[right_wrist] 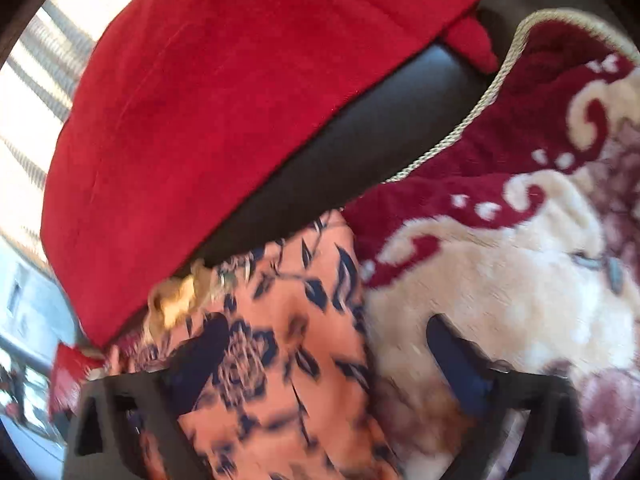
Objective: Fold small clothes
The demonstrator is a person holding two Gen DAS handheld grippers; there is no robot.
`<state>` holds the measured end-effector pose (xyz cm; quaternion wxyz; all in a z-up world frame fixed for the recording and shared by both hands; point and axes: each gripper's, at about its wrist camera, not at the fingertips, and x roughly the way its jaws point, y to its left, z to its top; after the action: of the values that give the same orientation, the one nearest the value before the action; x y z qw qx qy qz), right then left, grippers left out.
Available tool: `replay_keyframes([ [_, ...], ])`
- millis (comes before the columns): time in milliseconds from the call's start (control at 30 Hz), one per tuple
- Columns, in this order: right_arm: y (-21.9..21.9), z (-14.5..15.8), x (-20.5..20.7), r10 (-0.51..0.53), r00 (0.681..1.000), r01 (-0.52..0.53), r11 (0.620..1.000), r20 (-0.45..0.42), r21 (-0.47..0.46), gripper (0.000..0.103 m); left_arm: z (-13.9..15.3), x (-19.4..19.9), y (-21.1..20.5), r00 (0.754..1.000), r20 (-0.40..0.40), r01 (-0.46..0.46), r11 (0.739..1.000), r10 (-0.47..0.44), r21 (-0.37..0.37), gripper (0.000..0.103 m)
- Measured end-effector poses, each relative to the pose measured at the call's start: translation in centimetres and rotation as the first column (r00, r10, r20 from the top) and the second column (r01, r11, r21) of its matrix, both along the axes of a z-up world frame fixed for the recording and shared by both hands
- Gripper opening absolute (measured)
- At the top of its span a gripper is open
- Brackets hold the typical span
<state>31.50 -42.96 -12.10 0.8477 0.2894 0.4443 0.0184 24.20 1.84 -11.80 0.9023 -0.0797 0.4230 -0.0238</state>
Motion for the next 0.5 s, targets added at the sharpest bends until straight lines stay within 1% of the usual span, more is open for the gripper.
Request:
replay_keyframes([
  [67,0.6,-1.2,2.4,0.028,0.999,-0.029,1.000,-0.044,-0.012,0.099,0.0,-0.4,0.1,1.000,0.006,-0.002,1.000,0.002,0.005,0.065],
  [100,0.9,-1.7,3.3,0.048,0.996,-0.050,0.998,-0.069,-0.031,0.089,0.0,-0.4,0.1,1.000,0.007,-0.002,1.000,0.002,0.009,0.065],
  [133,1.3,-2.1,3.9,0.057,0.994,-0.064,0.996,-0.093,-0.070,0.074,0.0,-0.4,0.1,1.000,0.007,-0.002,1.000,0.002,0.008,0.065],
  [167,1.5,-2.4,4.3,0.058,0.990,-0.074,0.988,-0.127,-0.133,0.030,0.0,-0.3,0.1,1.000,0.008,-0.003,1.000,0.002,0.006,0.065],
  [200,1.5,-2.4,4.5,0.047,0.990,-0.071,0.981,-0.135,-0.178,0.021,0.0,-0.4,0.1,1.000,0.009,-0.003,1.000,0.003,0.007,0.065],
  [267,0.9,-1.9,4.2,-0.008,0.991,-0.025,0.969,-0.133,-0.244,0.019,0.0,-0.4,0.0,1.000,0.013,-0.004,1.000,0.004,0.011,0.065],
  [300,0.7,-1.5,3.9,-0.049,0.990,0.006,0.952,-0.131,-0.306,0.019,0.0,-0.4,0.1,1.000,0.014,-0.005,1.000,0.005,0.010,0.066],
  [333,0.4,-1.0,3.3,-0.108,0.986,0.054,0.924,-0.123,-0.379,0.021,-0.1,-0.4,0.1,1.000,0.016,-0.006,1.000,0.006,0.011,0.066],
  [367,0.3,-0.6,2.8,-0.121,0.986,0.070,0.922,-0.112,-0.380,0.024,0.0,-0.4,0.1,1.000,0.016,-0.007,1.000,0.006,0.011,0.066],
  [400,0.5,0.1,1.9,-0.103,0.992,0.071,0.936,-0.076,-0.344,0.025,0.0,-0.4,0.1,1.000,0.016,-0.006,1.000,0.006,0.011,0.066],
  [433,1.0,0.8,1.2,-0.083,0.995,0.061,0.940,-0.050,-0.335,0.025,0.0,-0.4,0.1,1.000,0.016,-0.006,1.000,0.006,0.011,0.066],
  [467,1.7,1.6,0.2,-0.064,0.998,0.051,0.938,-0.026,-0.342,0.029,0.0,-0.4,0.1,1.000,0.015,-0.006,1.000,0.006,0.011,0.066],
  [500,2.6,2.4,-0.7,-0.040,0.999,0.038,0.940,-0.001,-0.340,0.041,0.0,-0.4,0.0,1.000,0.016,-0.007,1.000,0.006,0.014,0.066],
])
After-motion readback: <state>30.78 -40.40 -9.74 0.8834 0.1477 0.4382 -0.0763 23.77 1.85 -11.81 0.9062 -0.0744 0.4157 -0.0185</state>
